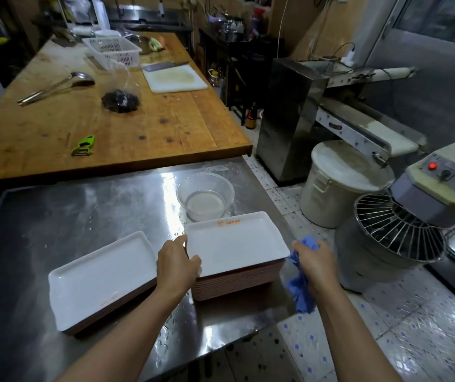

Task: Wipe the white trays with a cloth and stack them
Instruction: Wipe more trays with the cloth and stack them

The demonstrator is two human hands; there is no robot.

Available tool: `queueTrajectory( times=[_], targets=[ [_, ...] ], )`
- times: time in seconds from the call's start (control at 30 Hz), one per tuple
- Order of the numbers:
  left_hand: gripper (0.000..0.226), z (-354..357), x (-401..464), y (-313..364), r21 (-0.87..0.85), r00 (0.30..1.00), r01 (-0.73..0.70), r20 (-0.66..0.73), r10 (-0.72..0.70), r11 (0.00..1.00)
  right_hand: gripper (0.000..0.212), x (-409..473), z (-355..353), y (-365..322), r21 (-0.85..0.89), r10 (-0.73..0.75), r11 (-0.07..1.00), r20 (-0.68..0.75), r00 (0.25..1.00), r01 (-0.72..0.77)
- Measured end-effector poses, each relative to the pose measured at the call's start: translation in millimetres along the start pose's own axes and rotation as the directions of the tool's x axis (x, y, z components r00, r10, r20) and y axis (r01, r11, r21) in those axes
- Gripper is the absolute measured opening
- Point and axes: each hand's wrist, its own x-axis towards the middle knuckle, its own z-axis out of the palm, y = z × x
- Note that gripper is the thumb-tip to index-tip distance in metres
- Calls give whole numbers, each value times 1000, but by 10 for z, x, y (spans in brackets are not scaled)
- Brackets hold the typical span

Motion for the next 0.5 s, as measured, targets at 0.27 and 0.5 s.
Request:
queueTrajectory(
  times=[0.27,0.5],
  targets=[
    [49,-1,-4,-47,79,1000,2,24,-4,997,21,-167,-16,-166,69,-46,997,5,999,46],
    [66,-173,-30,-83,35,990,34,133,-39,999,13,-589,82,-433,292,-52,956,225,973,-17]
  ],
)
